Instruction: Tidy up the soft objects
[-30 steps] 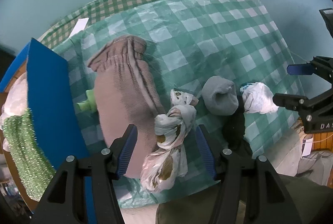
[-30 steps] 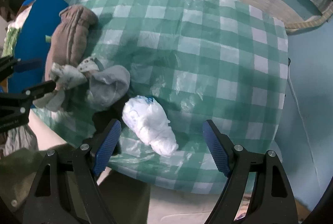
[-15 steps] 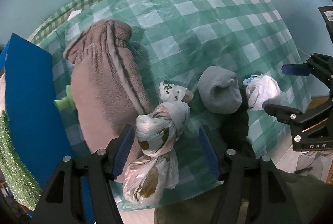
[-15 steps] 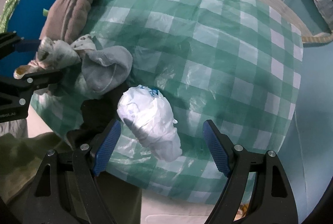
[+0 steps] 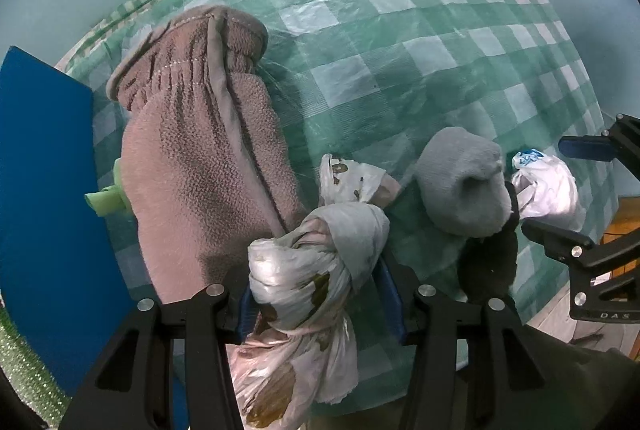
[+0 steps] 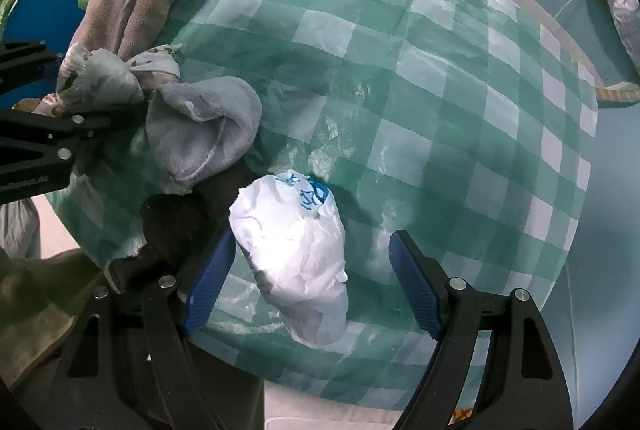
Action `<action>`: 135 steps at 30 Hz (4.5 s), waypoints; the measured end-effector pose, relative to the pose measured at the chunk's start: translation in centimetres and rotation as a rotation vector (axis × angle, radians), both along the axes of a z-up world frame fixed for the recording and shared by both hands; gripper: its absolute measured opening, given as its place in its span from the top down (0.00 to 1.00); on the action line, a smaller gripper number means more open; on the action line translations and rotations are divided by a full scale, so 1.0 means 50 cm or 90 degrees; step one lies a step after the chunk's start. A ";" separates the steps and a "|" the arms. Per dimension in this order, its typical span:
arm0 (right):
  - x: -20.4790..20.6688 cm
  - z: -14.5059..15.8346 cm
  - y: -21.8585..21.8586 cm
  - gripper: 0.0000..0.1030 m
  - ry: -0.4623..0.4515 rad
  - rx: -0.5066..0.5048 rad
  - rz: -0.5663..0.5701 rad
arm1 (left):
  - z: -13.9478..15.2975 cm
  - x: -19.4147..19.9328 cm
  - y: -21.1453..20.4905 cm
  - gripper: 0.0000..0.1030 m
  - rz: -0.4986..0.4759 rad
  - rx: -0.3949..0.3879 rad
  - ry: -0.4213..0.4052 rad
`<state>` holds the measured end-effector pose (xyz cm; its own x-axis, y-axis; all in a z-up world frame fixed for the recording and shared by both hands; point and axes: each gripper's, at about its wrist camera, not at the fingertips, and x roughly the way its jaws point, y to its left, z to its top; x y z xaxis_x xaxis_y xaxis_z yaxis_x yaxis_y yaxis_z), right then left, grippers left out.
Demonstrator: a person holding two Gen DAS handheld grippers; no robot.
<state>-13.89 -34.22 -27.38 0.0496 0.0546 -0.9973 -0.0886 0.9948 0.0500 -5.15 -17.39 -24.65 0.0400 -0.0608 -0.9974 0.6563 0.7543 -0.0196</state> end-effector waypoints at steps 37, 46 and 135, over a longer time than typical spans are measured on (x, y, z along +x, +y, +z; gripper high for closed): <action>0.056 0.148 -0.025 0.60 -0.073 0.081 -0.096 | 0.163 0.015 0.090 0.66 0.041 -0.112 -0.044; 0.071 0.209 -0.011 0.60 -0.095 0.091 -0.107 | 0.228 0.029 0.117 0.66 0.067 -0.131 -0.075; 0.345 0.168 0.643 0.60 -0.002 0.174 0.269 | 0.196 0.122 0.658 0.65 0.428 -0.081 -0.056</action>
